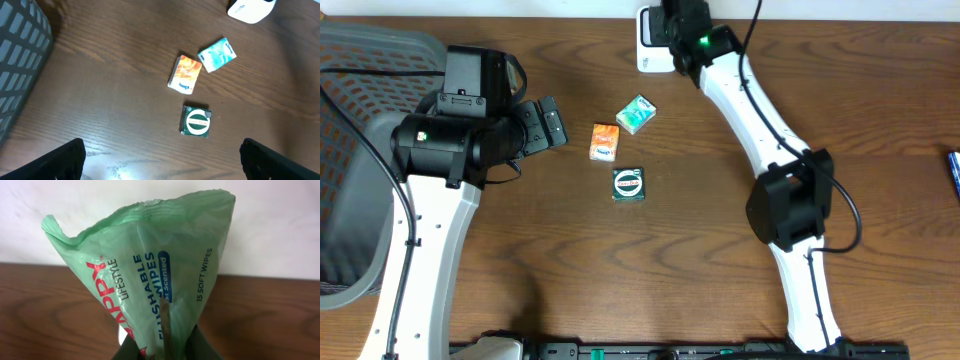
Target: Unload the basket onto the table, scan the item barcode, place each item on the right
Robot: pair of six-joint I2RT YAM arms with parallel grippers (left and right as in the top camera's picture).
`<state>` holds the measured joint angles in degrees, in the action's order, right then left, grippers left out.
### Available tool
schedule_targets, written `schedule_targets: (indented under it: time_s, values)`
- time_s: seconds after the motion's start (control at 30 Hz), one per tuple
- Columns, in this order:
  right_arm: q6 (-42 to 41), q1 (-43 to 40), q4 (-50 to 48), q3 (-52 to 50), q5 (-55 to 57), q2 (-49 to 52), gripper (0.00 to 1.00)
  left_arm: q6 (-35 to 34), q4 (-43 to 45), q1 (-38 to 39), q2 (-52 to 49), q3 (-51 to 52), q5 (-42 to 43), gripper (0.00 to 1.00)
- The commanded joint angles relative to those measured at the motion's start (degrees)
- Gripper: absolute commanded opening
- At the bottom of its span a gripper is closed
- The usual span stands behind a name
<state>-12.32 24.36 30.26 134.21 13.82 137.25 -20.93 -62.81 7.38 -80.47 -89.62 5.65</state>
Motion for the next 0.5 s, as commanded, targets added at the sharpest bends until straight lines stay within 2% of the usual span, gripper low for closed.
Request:
schedule_targets:
  time_s: [0.0, 0.23, 0.47]
  values:
    - [0.22, 0.39, 0.85, 1.05, 0.59, -2.25, 0.01, 0.33, -0.15, -0.24, -0.02, -0.70, -0.37, 0.98]
    - [-0.07, 0.39, -0.04, 0.96, 0.57, -0.66, 0.01, 0.35, -0.15, -0.24, -0.02, -0.70, -0.37, 0.98]
    - [-0.04, 0.26, -4.00, 0.96, -0.92, 5.20, 0.01, 0.33, -0.15, -0.24, -0.02, -0.70, -0.37, 0.98]
